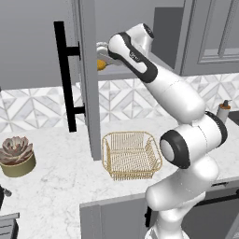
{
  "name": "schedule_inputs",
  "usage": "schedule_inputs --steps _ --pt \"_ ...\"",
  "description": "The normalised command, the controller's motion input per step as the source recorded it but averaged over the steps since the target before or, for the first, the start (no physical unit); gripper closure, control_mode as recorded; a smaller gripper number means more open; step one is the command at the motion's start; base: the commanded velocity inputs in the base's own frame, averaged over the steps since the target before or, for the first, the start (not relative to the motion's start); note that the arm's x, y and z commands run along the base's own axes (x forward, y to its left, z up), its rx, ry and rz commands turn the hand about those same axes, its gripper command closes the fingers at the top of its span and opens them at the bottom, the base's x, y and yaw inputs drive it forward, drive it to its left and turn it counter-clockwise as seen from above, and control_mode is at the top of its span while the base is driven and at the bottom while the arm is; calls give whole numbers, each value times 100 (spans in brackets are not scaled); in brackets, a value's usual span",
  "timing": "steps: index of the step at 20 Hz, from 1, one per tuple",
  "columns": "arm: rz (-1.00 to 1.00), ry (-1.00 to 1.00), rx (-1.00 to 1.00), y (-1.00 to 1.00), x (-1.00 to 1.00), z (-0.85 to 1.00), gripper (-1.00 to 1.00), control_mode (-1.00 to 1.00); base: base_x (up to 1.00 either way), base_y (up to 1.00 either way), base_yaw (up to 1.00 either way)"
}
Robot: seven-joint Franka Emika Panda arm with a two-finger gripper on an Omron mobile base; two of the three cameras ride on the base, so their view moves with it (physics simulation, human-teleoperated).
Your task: Open the cabinet, pick up the bread from the cabinet and place it in the basket. Then move the basket to the dining counter.
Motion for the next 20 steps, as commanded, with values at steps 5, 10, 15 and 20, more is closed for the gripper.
schedule_inputs --steps 5,10,15,20 --pt "0 -7 -4 0 0 19 100 -100 0 0 0" --pt "-2 -2 -10 -15 -19 36 100 -100 0 0 0" --pt "-4 -13 0 -66 -65 0 100 -100 0 0 0" --pt "-1 -21 0 -76 -97 0 100 -100 0 0 0"
